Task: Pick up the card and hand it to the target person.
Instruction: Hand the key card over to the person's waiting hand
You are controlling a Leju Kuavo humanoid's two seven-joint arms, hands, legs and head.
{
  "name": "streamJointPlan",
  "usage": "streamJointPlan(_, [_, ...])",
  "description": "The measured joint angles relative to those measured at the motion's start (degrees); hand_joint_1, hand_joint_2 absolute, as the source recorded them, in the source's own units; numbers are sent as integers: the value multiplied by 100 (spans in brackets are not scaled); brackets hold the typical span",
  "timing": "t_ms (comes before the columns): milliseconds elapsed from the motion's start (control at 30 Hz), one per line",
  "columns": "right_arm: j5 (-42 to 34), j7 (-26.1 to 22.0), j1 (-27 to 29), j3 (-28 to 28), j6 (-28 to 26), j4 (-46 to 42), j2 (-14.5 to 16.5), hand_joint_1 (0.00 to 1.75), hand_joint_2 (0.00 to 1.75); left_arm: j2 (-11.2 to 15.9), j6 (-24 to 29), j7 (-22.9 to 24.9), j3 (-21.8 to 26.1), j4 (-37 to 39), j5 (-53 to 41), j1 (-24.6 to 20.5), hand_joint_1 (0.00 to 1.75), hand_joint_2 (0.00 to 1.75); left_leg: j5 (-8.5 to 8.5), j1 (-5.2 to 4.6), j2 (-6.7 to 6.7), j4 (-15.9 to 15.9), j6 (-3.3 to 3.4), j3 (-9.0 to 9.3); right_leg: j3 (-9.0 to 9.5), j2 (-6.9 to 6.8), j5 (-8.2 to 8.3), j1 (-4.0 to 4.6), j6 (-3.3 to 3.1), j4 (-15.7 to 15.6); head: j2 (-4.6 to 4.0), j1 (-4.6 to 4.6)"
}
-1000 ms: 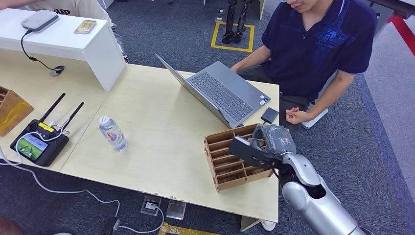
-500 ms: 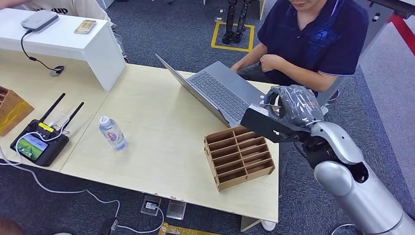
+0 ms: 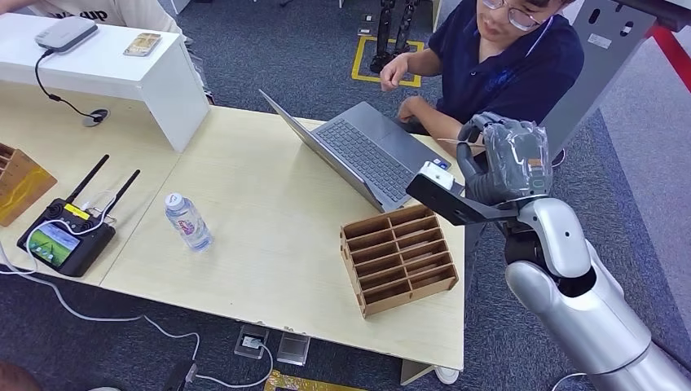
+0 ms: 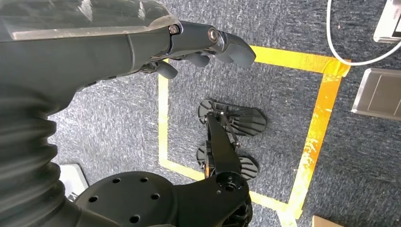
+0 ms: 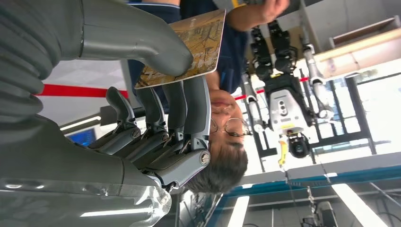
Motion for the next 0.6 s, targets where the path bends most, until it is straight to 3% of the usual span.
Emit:
streamJointPlan(300, [221,-39,0,-49,-513,897,185,140,175,-10,9,28,0,0,-13,0,0,175,0,0,0,0,0,0,-1,0,0,0,0,0,0,-1])
streamJointPlan(600, [133,-28,25,-152,-552,1297,232,140,175,-15,27,58,0,0,-13,1,0,175,0,0,0,0,0,0,-1,0,0,0,0,0,0,1])
